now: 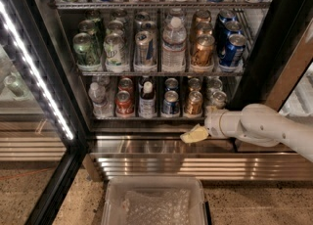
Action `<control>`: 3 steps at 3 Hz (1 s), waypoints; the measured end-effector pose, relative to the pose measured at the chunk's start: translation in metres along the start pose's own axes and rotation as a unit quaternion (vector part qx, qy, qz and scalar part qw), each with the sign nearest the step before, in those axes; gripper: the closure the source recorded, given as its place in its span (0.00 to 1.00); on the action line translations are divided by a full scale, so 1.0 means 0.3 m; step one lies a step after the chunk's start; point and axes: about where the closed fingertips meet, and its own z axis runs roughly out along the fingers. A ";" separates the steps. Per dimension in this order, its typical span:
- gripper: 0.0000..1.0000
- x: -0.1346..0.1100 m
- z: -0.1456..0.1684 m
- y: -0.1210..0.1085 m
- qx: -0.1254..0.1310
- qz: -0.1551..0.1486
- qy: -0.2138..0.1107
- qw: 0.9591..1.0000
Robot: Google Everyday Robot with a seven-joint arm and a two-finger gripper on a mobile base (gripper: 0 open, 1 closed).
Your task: Pick orange can from bottom shelf of fridge
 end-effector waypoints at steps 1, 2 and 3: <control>0.00 0.041 0.033 -0.024 0.026 -0.017 0.017 0.999; 0.00 0.057 0.072 -0.040 0.038 -0.027 0.022 0.999; 0.00 0.015 0.110 -0.064 0.043 -0.036 0.009 0.998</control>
Offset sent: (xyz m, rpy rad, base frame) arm 0.0252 -0.0069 -0.0375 -0.1261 -0.0591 -0.0414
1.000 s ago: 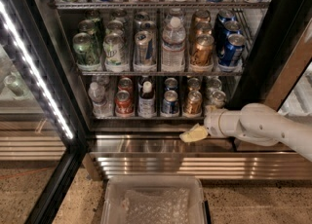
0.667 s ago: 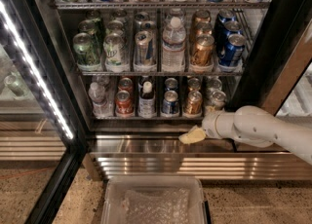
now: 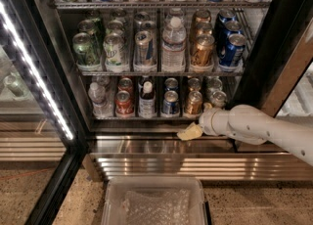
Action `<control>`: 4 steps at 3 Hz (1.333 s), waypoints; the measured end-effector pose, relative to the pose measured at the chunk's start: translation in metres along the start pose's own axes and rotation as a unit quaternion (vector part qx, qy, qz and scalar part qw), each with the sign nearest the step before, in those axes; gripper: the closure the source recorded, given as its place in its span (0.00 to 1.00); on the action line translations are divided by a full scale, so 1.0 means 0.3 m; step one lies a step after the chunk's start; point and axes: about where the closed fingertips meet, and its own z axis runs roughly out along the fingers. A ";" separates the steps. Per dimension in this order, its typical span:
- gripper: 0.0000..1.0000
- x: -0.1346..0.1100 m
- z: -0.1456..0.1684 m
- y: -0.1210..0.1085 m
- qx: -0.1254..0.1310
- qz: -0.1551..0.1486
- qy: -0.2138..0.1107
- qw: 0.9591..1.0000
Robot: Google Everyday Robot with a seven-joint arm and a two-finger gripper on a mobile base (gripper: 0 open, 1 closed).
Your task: Pick orange can from bottom shelf of fridge
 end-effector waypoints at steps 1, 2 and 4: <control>0.00 -0.114 0.016 -0.032 0.000 0.000 -0.028 1.000; 0.00 -0.218 0.029 -0.062 -0.003 -0.008 -0.048 0.999; 0.00 -0.174 0.073 -0.089 0.004 0.019 -0.036 0.999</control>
Offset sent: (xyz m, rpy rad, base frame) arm 0.0670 0.0370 0.0782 0.0863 -0.1135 0.0482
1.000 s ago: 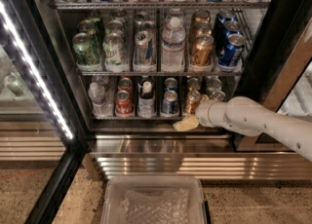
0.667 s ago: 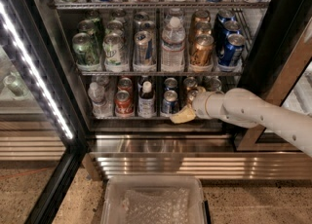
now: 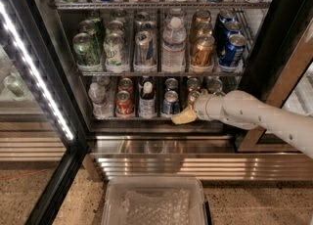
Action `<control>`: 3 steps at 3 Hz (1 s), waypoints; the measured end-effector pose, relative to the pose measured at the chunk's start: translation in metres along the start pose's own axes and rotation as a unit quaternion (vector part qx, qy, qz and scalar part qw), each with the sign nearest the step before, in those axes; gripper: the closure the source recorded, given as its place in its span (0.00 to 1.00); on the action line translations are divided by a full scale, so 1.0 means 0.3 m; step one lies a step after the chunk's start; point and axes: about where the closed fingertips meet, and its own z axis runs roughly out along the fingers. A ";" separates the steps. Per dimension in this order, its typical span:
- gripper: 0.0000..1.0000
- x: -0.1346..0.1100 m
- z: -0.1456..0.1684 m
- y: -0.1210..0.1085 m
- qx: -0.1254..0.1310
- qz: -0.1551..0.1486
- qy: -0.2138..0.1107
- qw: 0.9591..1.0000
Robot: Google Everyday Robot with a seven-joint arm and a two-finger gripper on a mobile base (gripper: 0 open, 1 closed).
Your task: Pick orange can from bottom shelf of fridge
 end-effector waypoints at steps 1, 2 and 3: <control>0.00 0.046 -0.003 -0.018 0.011 0.017 0.011 1.000; 0.19 0.040 -0.007 -0.019 0.011 0.017 0.011 1.000; 0.42 0.040 -0.006 -0.018 0.011 0.017 0.011 1.000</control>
Offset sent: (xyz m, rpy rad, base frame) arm -0.0049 -0.0463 -0.0518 -0.0106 0.0612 -0.1827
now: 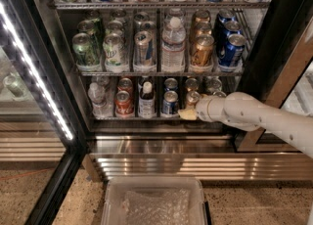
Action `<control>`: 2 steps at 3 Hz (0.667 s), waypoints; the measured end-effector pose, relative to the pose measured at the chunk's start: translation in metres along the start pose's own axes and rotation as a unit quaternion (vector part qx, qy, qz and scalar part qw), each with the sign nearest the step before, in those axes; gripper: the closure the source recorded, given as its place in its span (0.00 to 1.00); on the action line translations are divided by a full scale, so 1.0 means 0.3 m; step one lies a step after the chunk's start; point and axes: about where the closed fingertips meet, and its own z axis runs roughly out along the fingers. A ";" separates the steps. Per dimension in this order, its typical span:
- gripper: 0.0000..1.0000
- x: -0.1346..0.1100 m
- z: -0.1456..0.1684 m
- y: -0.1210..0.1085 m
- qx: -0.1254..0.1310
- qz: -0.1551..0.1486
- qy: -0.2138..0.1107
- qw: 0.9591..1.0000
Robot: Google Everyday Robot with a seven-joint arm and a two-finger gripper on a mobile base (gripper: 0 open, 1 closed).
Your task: Pick orange can from bottom shelf of fridge
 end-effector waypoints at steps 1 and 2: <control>0.65 0.000 0.000 0.000 0.000 0.000 0.000 1.000; 0.89 -0.002 -0.003 -0.002 0.001 0.000 0.000 1.000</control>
Offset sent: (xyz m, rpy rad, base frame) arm -0.0013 -0.0023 -0.0020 -0.0209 -0.0187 -0.0192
